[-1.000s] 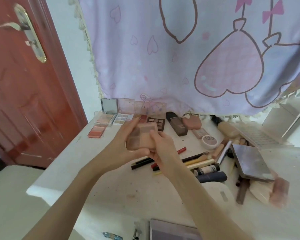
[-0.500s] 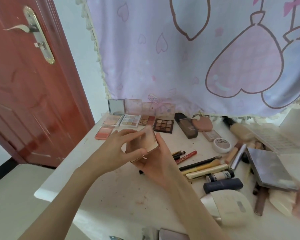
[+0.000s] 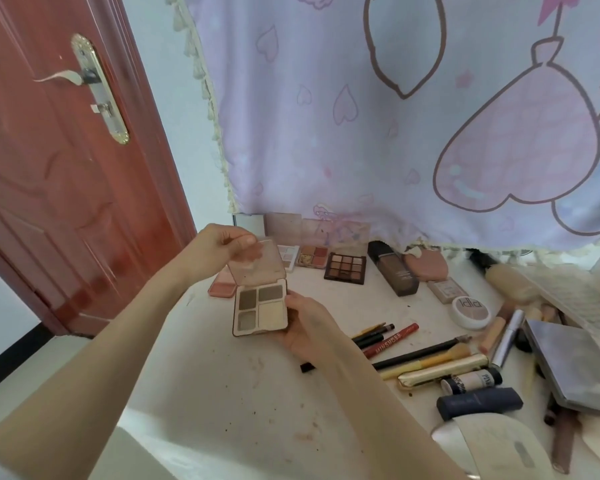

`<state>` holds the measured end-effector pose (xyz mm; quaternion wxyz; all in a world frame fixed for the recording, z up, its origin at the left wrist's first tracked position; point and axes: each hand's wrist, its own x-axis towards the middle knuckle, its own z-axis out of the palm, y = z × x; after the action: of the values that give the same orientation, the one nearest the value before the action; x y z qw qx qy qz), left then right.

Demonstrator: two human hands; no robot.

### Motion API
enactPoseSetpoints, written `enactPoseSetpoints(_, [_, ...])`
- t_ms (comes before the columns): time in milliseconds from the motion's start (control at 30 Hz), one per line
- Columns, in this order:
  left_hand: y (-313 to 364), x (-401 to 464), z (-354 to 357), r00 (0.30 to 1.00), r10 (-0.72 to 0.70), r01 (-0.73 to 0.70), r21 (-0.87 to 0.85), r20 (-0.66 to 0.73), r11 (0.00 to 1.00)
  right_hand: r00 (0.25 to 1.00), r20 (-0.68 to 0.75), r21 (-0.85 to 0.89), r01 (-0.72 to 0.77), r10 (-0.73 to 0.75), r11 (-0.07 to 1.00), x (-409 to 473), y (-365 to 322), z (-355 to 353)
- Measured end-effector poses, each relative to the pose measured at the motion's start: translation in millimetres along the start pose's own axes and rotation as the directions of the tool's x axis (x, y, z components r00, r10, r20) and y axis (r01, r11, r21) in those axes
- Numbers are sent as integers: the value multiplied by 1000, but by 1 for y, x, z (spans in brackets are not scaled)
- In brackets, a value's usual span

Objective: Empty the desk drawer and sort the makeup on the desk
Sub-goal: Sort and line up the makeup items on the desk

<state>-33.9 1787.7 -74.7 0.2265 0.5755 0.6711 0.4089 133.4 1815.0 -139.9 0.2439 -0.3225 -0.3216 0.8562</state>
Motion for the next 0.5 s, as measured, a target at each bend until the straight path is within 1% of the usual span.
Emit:
enactPoseSetpoints(67, [-4,16,-3,1000,-2,1,73,17,997,995,-99,-161,-18,2,987,8,-2,5])
enactPoseSetpoints(100, [-6,22,-4,1000,-10,7,86,28,996,988,-152,-291,-28,-17,956,12,-3,7])
enactPoseSetpoints(133, [-7,28,-4,999,-14,10,89,41,996,980,-193,-418,-37,-49,908,16,-3,8])
enactPoseSetpoints(167, [-8,34,-3,999,-16,11,94,52,995,976,-202,-543,-42,-81,838,18,-4,9])
enactPoseSetpoints(233, [-11,45,-1,998,-17,10,111,60,994,973,-141,-742,17,-181,670,20,-10,6])
enactPoseSetpoints(333, [-17,58,4,999,-5,-2,141,53,990,965,19,-881,141,-263,451,25,-18,1])
enactPoseSetpoints(367, [-19,62,6,999,5,-12,145,49,989,963,53,-917,152,-265,369,29,-17,0])
enactPoseSetpoints(433, [-22,70,10,999,15,-20,145,32,989,961,66,-979,114,-268,167,37,-14,-1])
enactPoseSetpoints(500, [-28,76,13,1000,13,-17,147,23,989,952,65,-997,53,-298,-47,42,-12,-4])
